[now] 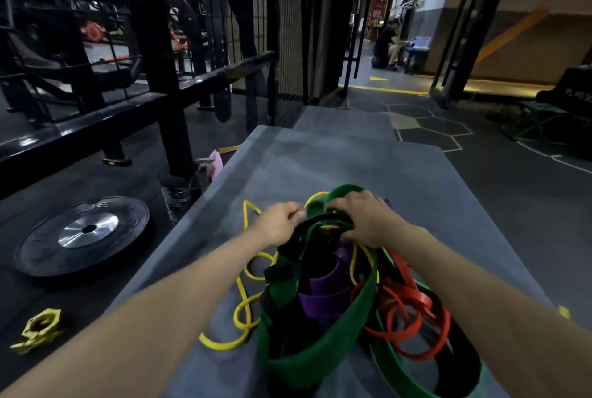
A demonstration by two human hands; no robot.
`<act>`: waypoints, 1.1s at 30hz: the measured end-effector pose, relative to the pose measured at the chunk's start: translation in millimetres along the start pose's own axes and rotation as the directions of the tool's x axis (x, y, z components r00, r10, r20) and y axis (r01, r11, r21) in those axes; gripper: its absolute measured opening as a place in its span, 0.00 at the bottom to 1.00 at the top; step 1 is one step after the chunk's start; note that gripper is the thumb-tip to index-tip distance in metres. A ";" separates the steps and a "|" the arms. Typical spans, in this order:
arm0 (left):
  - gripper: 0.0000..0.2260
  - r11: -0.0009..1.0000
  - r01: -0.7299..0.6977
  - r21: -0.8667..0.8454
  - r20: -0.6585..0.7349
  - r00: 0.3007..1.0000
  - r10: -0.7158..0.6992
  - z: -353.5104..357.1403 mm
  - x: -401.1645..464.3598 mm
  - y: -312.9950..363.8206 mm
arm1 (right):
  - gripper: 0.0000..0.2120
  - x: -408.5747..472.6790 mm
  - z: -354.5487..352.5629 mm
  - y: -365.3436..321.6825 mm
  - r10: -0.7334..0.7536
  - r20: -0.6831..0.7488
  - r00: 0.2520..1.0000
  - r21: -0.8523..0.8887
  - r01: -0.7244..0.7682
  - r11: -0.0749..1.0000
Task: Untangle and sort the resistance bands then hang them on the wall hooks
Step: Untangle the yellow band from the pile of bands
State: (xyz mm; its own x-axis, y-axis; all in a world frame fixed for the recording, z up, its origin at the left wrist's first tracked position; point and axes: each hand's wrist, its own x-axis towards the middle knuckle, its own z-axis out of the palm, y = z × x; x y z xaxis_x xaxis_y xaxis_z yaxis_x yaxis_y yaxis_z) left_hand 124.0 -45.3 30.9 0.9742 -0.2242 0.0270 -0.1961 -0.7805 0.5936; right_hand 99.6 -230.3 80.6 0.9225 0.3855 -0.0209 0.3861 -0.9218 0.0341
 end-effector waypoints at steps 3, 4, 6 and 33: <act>0.15 1.000 -0.025 0.012 0.038 0.999 0.024 -1.4 -2.6 5.3 | 0.23 -20.3 0.9 14.7 -0.058 -0.061 0.996 0.023 0.059 0.998; 0.15 0.999 -0.046 -0.014 0.054 0.997 0.046 -2.8 -4.1 6.6 | 0.23 -27.7 2.5 20.0 -0.070 -0.088 0.994 0.045 0.074 0.996; 0.12 0.984 -0.059 -0.170 0.094 0.993 0.076 -5.0 -9.5 9.9 | 0.21 -41.6 6.8 30.1 -0.088 -0.142 0.986 0.079 0.100 0.992; 0.13 0.991 0.060 -0.118 0.114 0.992 -0.046 6.4 32.3 23.5 | 0.18 -83.3 32.1 60.3 0.069 -0.264 0.962 0.267 0.004 0.964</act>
State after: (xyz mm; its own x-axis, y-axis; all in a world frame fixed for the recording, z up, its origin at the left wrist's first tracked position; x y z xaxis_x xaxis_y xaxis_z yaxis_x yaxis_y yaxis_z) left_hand 150.1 -74.6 40.5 0.9630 -0.2529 -0.0927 -0.1227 -0.7183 0.6848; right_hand 45.9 -319.3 52.3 0.9157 0.3181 0.2456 0.3744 -0.8973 -0.2337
